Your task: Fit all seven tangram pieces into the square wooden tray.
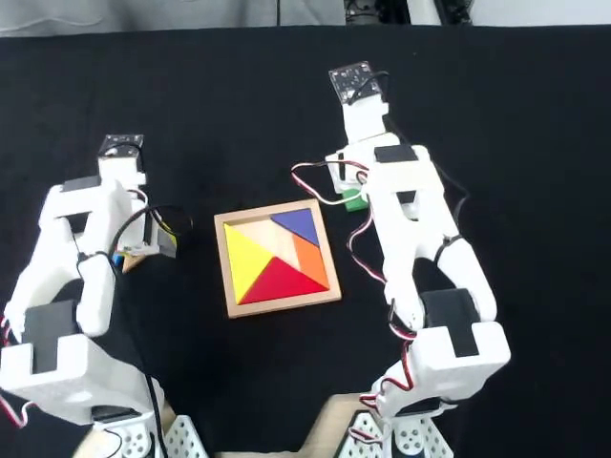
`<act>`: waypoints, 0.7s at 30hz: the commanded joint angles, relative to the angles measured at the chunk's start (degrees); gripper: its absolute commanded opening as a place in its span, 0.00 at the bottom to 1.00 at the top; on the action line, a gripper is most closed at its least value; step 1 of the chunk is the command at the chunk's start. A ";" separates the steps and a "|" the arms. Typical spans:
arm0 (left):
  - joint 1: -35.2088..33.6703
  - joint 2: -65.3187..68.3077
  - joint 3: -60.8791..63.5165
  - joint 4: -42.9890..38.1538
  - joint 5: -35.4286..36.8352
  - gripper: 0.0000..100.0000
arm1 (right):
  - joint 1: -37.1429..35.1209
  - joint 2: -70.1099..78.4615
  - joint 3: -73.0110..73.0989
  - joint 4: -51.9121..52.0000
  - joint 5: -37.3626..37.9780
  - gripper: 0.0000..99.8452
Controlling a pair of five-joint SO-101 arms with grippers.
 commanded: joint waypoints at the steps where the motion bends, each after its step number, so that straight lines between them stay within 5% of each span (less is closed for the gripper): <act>1: -1.36 0.70 -3.38 1.05 -0.09 0.26 | 0.00 -0.13 -0.92 -1.23 0.26 0.01; 21: -5.76 1.05 -4.00 1.32 -5.98 0.26 | 0.00 -0.13 -0.92 -1.23 0.26 0.01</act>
